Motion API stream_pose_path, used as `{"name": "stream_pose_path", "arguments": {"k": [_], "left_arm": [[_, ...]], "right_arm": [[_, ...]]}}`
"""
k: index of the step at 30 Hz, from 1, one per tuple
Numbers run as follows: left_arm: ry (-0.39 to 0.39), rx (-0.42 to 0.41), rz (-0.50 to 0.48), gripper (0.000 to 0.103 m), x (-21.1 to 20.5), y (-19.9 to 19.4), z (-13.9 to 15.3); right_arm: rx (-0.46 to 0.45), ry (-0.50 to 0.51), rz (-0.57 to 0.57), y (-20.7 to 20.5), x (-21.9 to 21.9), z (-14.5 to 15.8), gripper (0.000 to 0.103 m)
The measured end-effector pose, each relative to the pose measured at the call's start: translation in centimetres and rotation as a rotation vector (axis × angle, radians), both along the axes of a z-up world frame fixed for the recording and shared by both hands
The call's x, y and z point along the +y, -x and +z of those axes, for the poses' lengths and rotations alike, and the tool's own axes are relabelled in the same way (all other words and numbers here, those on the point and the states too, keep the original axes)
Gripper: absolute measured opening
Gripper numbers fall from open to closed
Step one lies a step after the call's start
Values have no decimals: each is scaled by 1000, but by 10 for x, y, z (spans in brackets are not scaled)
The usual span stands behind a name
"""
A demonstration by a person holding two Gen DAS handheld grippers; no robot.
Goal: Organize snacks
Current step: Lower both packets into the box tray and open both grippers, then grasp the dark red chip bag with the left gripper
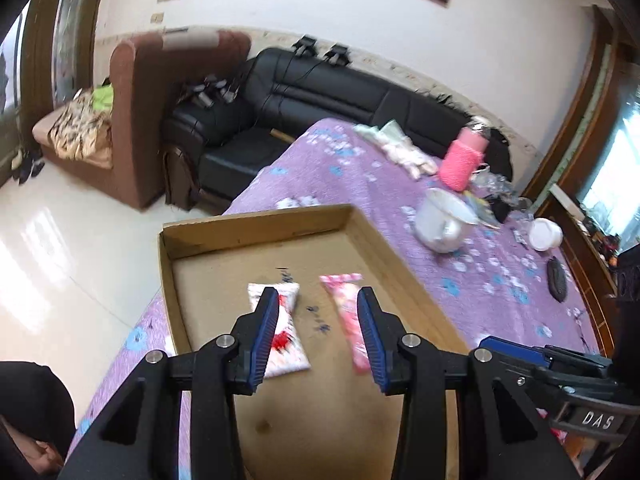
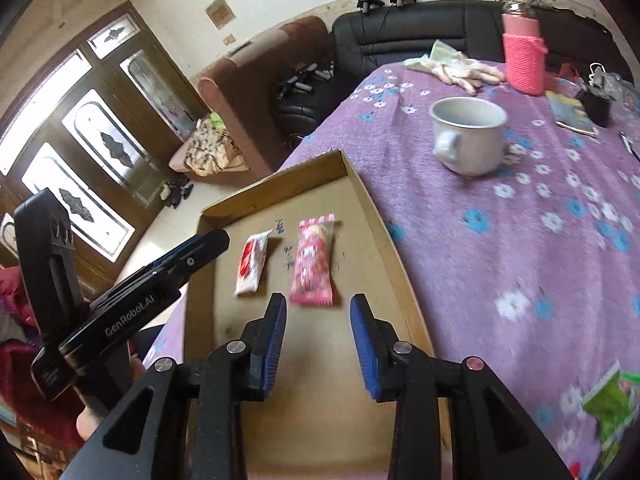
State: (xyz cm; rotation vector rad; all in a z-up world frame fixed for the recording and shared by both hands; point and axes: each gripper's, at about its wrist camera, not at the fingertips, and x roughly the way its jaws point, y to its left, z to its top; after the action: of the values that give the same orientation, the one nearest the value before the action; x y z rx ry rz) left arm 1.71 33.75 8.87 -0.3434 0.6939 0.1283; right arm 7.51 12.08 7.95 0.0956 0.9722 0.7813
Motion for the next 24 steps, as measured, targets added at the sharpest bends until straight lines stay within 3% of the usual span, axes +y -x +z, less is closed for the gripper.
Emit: {"name": "stream_pose_path", "arguments": {"k": [3,13,24], "left_arm": [[-34,-39,-27,42,-25,25,11],[-55,-87,-184,46,-123,85,25],[-91,22,-415,48,-226,91,0]], "right_arm": [[-18,-37,0,21,-31,6,46],[-73,-157,-69,66,-151,6,46],[-91,-263,-304,60,-309,-30,49]]}}
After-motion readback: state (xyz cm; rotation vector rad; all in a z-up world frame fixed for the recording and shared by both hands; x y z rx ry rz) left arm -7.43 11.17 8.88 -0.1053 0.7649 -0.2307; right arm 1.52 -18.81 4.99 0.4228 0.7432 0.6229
